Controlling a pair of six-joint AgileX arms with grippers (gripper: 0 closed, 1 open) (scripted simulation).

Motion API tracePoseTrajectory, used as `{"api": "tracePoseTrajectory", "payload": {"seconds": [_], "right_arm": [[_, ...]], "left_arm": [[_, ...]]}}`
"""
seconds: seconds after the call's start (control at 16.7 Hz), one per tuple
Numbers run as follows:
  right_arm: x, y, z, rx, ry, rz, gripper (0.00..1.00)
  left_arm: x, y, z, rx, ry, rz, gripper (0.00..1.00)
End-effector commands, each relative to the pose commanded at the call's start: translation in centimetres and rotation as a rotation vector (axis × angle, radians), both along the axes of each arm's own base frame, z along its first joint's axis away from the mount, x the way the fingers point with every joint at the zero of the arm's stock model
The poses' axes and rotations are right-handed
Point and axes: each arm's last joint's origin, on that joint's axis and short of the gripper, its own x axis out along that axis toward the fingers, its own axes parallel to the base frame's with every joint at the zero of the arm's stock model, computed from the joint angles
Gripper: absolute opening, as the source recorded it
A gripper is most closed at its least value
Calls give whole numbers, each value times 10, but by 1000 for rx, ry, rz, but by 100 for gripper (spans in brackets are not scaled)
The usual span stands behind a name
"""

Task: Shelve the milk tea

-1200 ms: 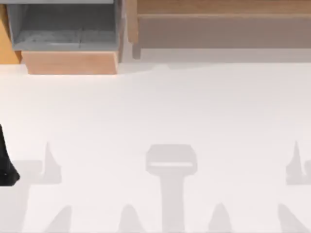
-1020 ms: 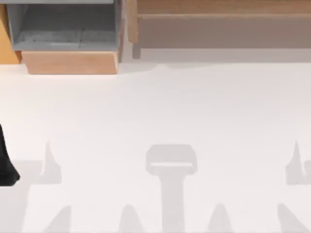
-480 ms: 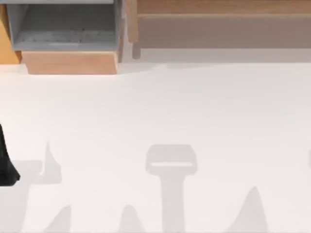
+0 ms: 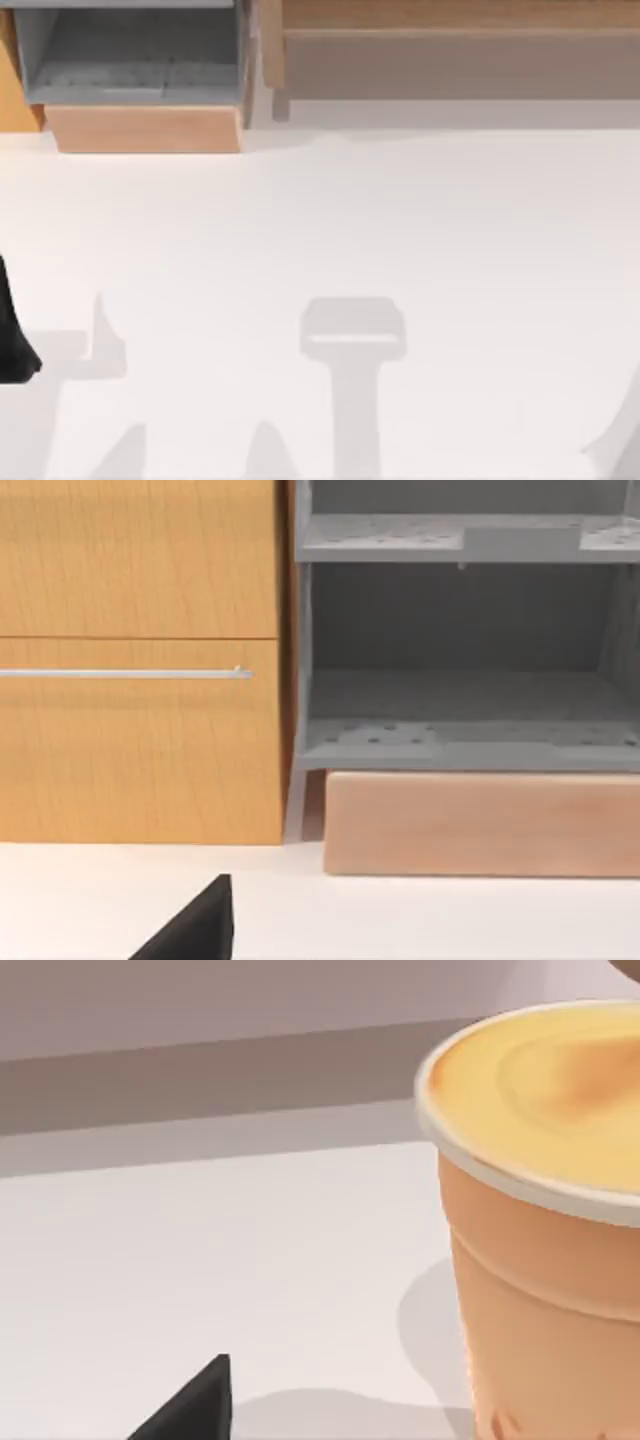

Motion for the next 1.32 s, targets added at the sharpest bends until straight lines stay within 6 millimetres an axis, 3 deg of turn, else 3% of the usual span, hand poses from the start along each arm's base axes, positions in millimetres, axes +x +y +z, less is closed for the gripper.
{"api": "tracePoseTrajectory", "payload": {"seconds": [0.36, 0.9, 1.08, 1.32], "right_arm": [[3, -29, -24, -60, -13, 14, 100], [6, -34, -29, -93, -18, 17, 100], [24, -39, -30, -98, -22, 14, 100], [65, -39, -41, -93, -16, 14, 100]], "left_arm": [[0, 0, 0, 0, 0, 0, 100], [0, 0, 0, 0, 0, 0, 100], [0, 0, 0, 0, 0, 0, 100], [0, 0, 0, 0, 0, 0, 100]]}}
